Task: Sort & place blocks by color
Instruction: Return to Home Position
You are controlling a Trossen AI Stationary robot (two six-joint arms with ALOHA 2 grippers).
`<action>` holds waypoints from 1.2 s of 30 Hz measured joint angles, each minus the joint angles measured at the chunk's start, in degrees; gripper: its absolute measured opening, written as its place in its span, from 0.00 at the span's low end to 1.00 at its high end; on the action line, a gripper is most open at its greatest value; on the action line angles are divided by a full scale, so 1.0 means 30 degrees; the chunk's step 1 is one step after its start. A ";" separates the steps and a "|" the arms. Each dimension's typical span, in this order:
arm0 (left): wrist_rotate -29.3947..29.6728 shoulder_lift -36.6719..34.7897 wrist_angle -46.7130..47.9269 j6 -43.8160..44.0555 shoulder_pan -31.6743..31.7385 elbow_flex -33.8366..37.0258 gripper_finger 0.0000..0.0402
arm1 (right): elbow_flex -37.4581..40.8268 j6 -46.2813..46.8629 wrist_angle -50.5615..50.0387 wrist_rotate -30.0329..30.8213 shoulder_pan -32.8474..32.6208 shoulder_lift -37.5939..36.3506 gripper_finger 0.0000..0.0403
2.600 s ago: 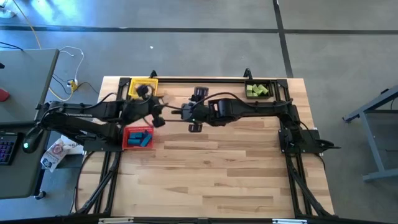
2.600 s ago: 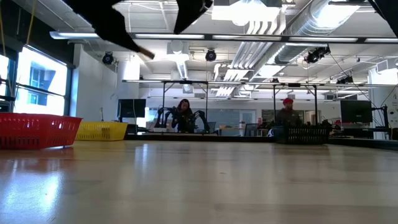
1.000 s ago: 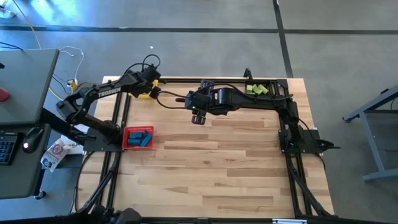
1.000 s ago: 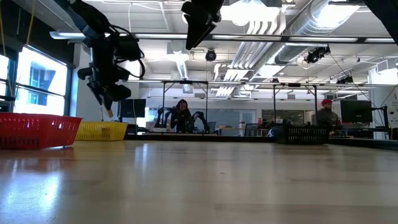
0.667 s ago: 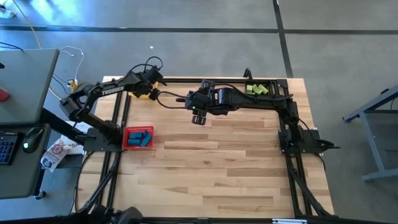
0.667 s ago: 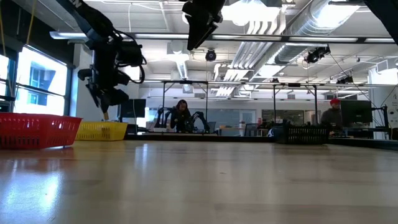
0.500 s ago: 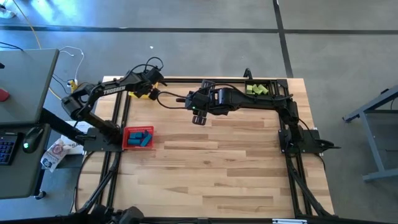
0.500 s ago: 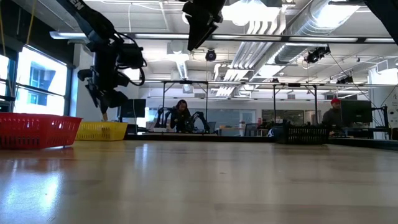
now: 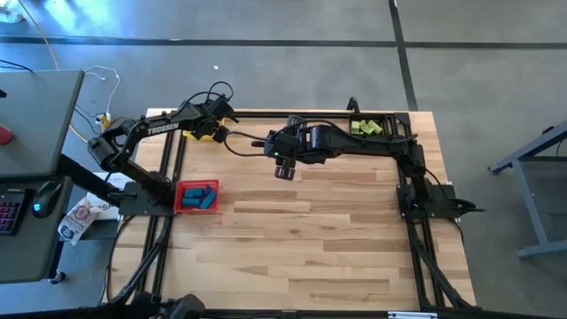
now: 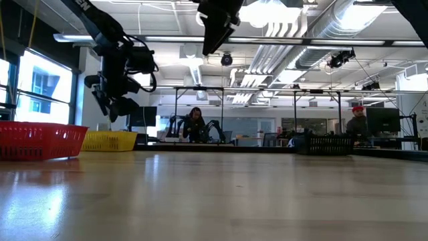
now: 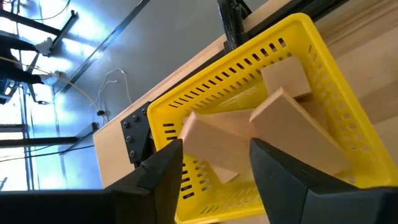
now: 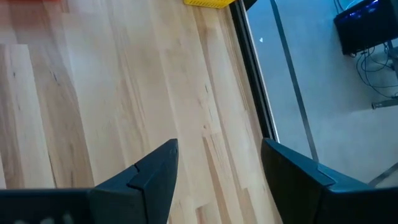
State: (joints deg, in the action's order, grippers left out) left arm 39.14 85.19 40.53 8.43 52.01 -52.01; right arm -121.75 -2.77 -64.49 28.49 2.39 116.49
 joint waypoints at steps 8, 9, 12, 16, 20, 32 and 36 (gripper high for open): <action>-0.0728 -0.0023 0.0066 -0.1752 0.0000 0.0000 0.43 | 0.0000 0.0037 -0.0975 0.0100 -0.0004 0.0000 0.54; -0.0954 -0.0088 0.0076 -0.1964 0.0000 0.0000 0.43 | 0.0000 0.0158 -0.1149 0.0040 -0.0002 0.0000 0.54; -0.1636 -0.0566 0.0069 -0.2208 -0.0281 0.0000 0.43 | 0.0000 0.0745 -0.1905 -0.0045 0.0000 0.0000 0.54; -0.2866 -0.1689 -0.0035 -0.2209 -0.1199 0.0007 0.43 | 0.0000 0.1013 -0.3087 -0.0543 -0.0003 0.0000 0.54; -0.5009 -0.3119 -0.0303 -0.1860 -0.2611 0.0007 0.43 | 0.0017 0.1436 -0.3298 -0.0605 -0.0007 0.0000 0.54; -0.9621 -0.7712 -0.4832 -0.1005 -0.6986 0.2348 0.43 | 0.4049 0.1899 -0.2479 -0.0758 0.0379 -0.0015 0.54; -0.9693 -0.9344 -0.6471 -0.0543 -0.7906 0.4611 0.43 | 0.5381 0.2100 -0.1345 -0.0977 0.0457 -0.0008 0.54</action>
State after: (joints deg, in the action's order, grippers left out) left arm 10.07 57.15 21.12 6.80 28.29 -38.18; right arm -105.61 3.53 -68.53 25.56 3.76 116.46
